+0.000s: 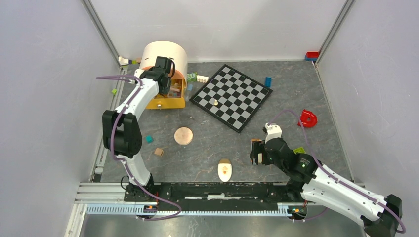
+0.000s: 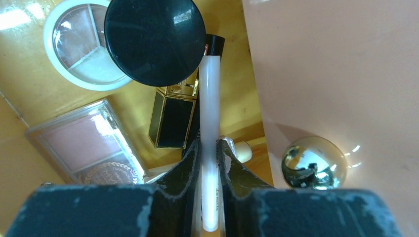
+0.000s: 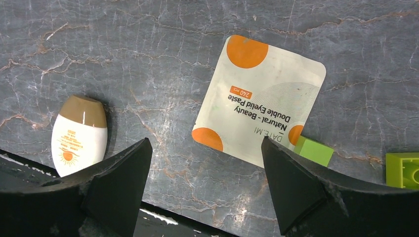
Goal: Organize the makeup
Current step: Place the makeup in the drawer.
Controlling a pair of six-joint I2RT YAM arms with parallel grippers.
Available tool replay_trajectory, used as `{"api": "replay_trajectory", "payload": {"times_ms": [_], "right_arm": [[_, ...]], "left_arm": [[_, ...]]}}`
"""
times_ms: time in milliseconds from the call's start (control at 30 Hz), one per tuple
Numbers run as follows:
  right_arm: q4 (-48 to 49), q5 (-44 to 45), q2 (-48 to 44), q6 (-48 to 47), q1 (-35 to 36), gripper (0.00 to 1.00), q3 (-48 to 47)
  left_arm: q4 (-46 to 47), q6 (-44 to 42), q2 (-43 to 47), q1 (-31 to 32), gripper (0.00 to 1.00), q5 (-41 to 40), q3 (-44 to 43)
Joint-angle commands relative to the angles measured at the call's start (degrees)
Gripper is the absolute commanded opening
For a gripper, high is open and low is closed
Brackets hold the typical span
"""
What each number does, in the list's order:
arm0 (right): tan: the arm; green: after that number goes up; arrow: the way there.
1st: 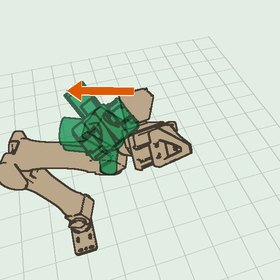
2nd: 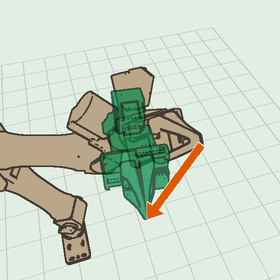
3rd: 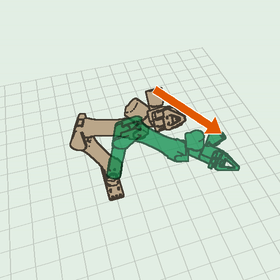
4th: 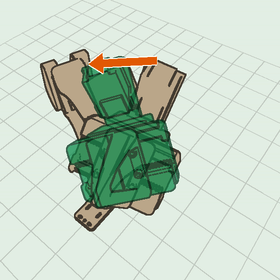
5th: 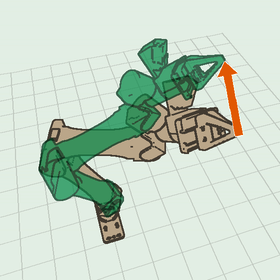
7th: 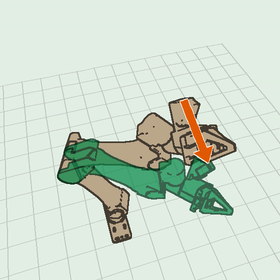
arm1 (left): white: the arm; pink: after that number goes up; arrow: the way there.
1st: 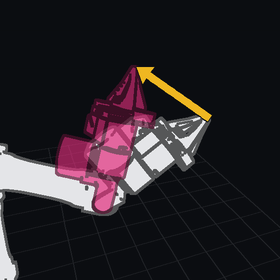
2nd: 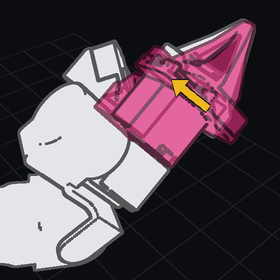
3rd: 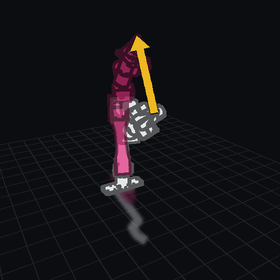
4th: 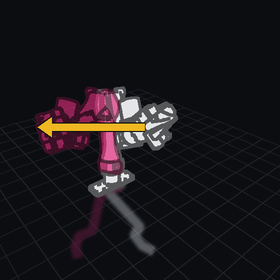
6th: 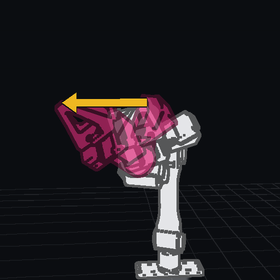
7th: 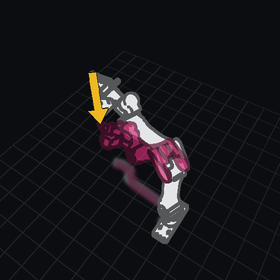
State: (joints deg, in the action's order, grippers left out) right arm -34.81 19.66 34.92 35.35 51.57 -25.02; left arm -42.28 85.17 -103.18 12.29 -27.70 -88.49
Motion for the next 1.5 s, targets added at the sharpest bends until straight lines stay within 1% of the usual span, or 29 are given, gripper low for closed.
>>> {"api": "replay_trajectory", "payload": {"times_ms": [0, 233, 633, 833, 1033, 1333, 1467], "right_arm": [[0.2, 1.4, -1.0, 0.9, -0.2, 0.89, 0.5], [0.1, 1.4, -1.5, 1.0, -0.2, 0.89, 0.6], [-0.3, 1.5, -0.8, 0.1, -0.2, 0.89, -1.4], [-0.3, 1.5, -0.9, 0.2, -0.2, 0.89, -1.4], [-0.3, 1.5, -0.5, 0.3, -0.2, 0.89, -2.0], [-0.2, 1.2, -0.2, 0.3, -0.2, 0.89, -2.3], [0.1, 1.2, 0.0, 0.2, -0.2, 0.89, -2.4]], "left_arm": [[1.4, -3.0, -0.6, -0.2, 0.11, -0.3, 0.4], [1.5, -4.2, 0.0, -0.2, 0.27, -0.1, 0.4], [2.1, -7.2, 3.5, -0.2, 0.38, 0.7, -0.7], [2.2, -9.3, 6.4, -0.1, 0.49, 0.8, -1.9], [2.3, -10.8, 9.6, -0.2, 0.51, 2.1, -1.2], [7.9, -18.2, 17.8, -0.1, 0.54, 9.3, 4.6], [12.8, -24.7, 23.7, -0.1, 0.63, 13.9, 9.2]]}}
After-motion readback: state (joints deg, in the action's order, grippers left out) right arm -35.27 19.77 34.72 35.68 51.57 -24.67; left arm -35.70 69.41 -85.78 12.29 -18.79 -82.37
